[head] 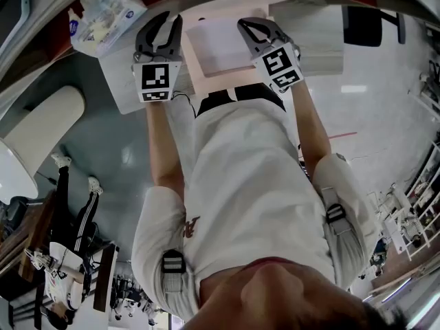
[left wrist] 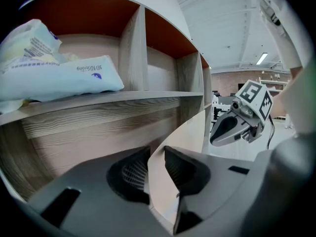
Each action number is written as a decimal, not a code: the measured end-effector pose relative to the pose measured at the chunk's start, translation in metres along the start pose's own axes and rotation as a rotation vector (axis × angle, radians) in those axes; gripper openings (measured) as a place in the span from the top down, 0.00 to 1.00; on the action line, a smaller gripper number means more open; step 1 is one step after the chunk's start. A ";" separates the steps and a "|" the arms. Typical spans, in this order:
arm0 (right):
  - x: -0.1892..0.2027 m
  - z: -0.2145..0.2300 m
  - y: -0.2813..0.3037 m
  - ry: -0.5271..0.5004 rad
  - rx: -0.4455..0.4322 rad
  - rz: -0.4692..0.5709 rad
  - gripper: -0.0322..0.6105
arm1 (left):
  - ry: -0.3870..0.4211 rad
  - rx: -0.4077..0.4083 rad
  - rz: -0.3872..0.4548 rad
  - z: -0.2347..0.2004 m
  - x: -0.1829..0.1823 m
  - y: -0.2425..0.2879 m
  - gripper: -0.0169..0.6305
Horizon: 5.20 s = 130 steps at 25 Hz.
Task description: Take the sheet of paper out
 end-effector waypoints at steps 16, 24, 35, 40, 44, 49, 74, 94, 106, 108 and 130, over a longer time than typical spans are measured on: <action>0.049 -0.004 0.093 -0.242 -0.108 -0.202 0.91 | -0.027 -0.024 0.008 0.002 0.000 0.003 0.82; 0.059 -0.002 0.124 -0.297 -0.188 -0.254 0.76 | -0.050 -0.031 0.016 0.003 0.002 0.005 0.82; 0.076 0.000 0.154 -0.306 -0.280 -0.313 0.63 | -0.053 -0.029 0.018 0.004 0.003 0.006 0.82; 0.085 0.002 0.164 -0.299 -0.306 -0.318 0.62 | -0.043 -0.019 0.010 0.005 0.003 0.008 0.82; 0.087 0.002 0.165 -0.320 -0.298 -0.305 0.62 | -0.040 -0.014 0.009 0.007 0.002 0.011 0.82; 0.090 -0.002 0.164 -0.344 -0.270 -0.307 0.69 | -0.046 -0.023 0.011 0.006 0.000 0.014 0.83; 0.088 0.002 0.153 -0.347 -0.206 -0.288 0.92 | -0.055 -0.024 0.019 0.002 -0.001 0.012 0.83; 0.038 0.015 0.090 -0.303 -0.028 -0.114 0.92 | -0.047 -0.001 0.022 -0.002 -0.005 0.014 0.83; -0.002 0.018 0.037 -0.299 0.101 -0.004 0.92 | -0.063 0.032 0.009 -0.006 -0.005 0.013 0.82; -0.009 0.017 0.026 -0.299 0.122 0.014 0.92 | -0.062 0.039 0.008 -0.005 -0.005 0.012 0.82; -0.072 -0.020 -0.084 -0.299 0.295 0.144 0.92 | -0.121 0.062 0.100 0.015 -0.013 -0.053 0.78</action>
Point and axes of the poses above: the fingertips, and each gripper's own axes: y forward along the fingers, z to its right, x out of its underside, the point moved 8 cm from there along -y, backward along the fingers, and after that the axes turned 8 degrees about -z, right-handed, at the moved point
